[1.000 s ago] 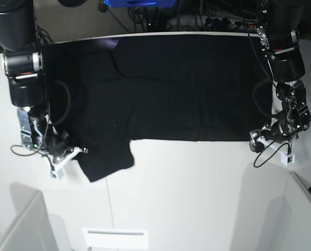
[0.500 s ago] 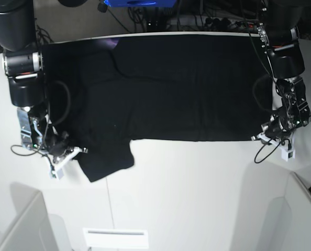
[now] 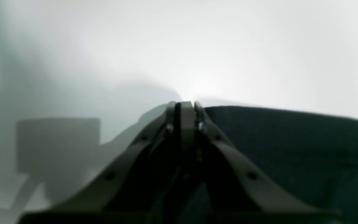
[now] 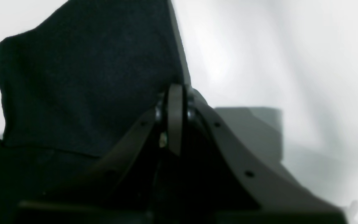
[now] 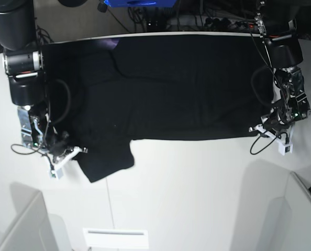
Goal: Fold the T-shirt properly
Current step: 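Grasp the hem corners and fold the hem over onto the collar edge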
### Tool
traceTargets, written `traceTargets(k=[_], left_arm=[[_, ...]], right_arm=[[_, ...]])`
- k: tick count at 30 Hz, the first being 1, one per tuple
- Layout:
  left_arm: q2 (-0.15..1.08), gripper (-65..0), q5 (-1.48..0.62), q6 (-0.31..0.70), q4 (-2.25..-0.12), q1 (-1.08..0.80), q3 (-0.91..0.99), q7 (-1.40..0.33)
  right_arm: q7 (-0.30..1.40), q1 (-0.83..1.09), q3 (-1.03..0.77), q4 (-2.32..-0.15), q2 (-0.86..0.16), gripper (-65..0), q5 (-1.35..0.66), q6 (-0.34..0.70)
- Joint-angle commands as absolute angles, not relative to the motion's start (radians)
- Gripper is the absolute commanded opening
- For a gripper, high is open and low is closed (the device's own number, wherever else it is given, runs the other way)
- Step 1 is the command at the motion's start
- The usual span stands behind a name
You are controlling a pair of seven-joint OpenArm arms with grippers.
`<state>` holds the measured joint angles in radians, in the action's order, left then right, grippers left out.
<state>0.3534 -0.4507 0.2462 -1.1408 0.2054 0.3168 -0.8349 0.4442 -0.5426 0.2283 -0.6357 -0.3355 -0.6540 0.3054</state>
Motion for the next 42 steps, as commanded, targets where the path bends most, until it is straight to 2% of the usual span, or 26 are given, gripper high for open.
traceTargets(k=[1, 9, 18, 25, 35, 42], left_arm=[[0.371, -65.0, -0.463, 0.251, -1.19, 0.225, 0.321, -0.814], [0.369, -65.0, -0.463, 0.251, -1.308, 0.188, 0.348, -0.816], [0.355, -65.0, -0.627, 0.251, -1.408, 0.159, 0.427, -0.926], [0.355, -65.0, -0.633, 0.251, -1.511, 0.074, 0.427, -0.929], [0.354, -65.0, -0.636, 0.251, -1.609, -0.036, 0.427, -0.929], [0.367, -65.0, -0.786, 0.249, -1.699, -0.133, 0.461, -0.931]], right_arm=[[0.44, -0.57, 0.222, -0.651, -0.351, -65.0, -0.657, 0.303], [0.447, -0.501, 0.074, -0.816, -0.355, -65.0, -0.654, 0.303], [0.472, -0.476, 0.062, -0.854, -0.357, -65.0, -0.654, 0.303], [0.472, -0.443, 0.056, -0.86, -0.36, -65.0, -0.656, 0.305], [0.513, -0.334, -0.012, -1.053, -0.36, -65.0, -0.654, 0.305], [0.547, -0.271, -0.085, -1.155, -0.357, -65.0, -0.654, 0.305]])
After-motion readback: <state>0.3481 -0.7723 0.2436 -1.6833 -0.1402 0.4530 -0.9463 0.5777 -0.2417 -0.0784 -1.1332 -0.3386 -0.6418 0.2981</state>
